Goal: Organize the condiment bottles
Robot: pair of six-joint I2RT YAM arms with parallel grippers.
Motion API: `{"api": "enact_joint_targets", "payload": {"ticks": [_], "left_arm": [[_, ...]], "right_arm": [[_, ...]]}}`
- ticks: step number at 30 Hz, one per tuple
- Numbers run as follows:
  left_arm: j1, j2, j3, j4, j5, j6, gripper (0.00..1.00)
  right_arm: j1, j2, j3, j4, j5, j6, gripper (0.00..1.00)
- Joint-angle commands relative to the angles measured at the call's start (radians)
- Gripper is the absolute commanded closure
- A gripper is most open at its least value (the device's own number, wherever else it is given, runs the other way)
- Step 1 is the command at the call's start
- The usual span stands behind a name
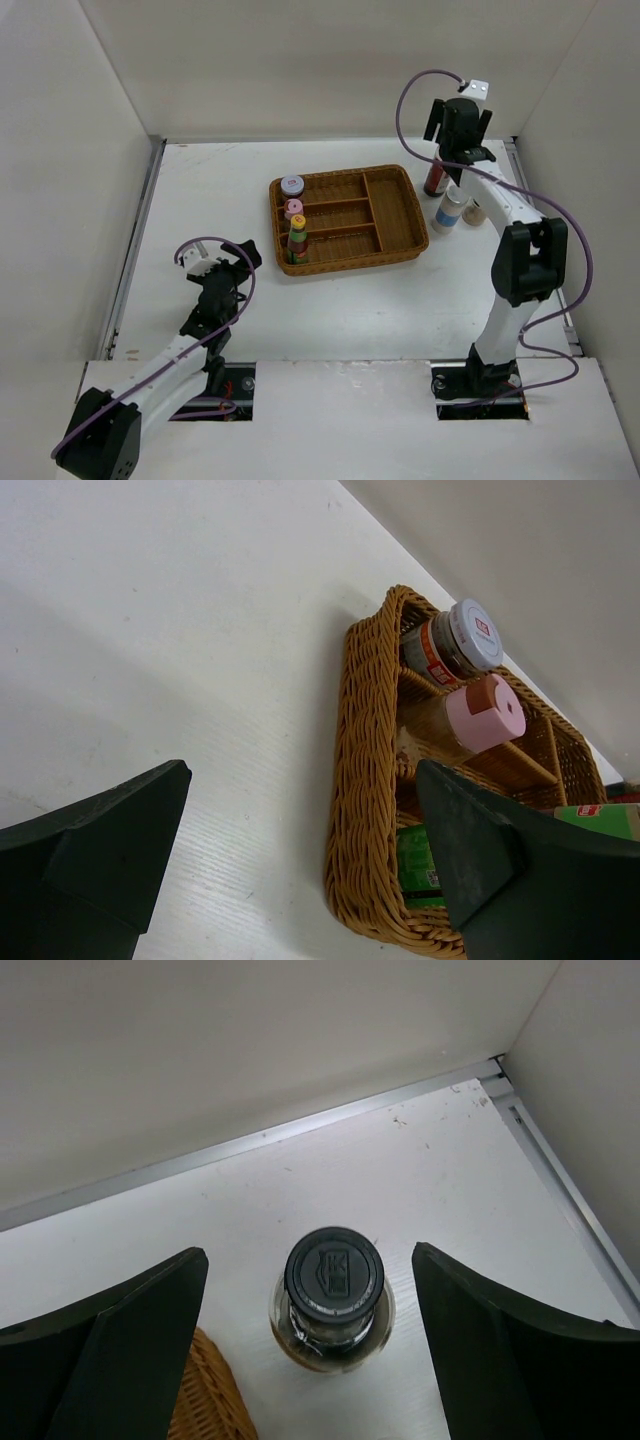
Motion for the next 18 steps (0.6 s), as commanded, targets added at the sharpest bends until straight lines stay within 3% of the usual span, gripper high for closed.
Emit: {"api": "enact_joint_targets", "payload": {"ticks": [1, 8, 10, 18], "left_arm": [[0.008, 0.007, -0.013, 0.067, 0.007, -0.008, 0.00], [0.016, -0.012, -0.016, 0.062, 0.009, -0.008, 0.00], [0.016, -0.015, -0.016, 0.061, 0.009, -0.008, 0.00], [0.016, 0.005, -0.015, 0.067, 0.009, -0.009, 0.00]], "right_arm": [[-0.009, 0.035, 0.078, 0.024, 0.001, -0.020, 0.15], [-0.004, 0.087, 0.147, 0.007, 0.026, -0.037, 0.59], [-0.004, 0.078, 0.148, 0.027, 0.059, -0.037, 0.68], [0.014, -0.019, 0.255, 0.100, 0.090, -0.070, 0.73]]}}
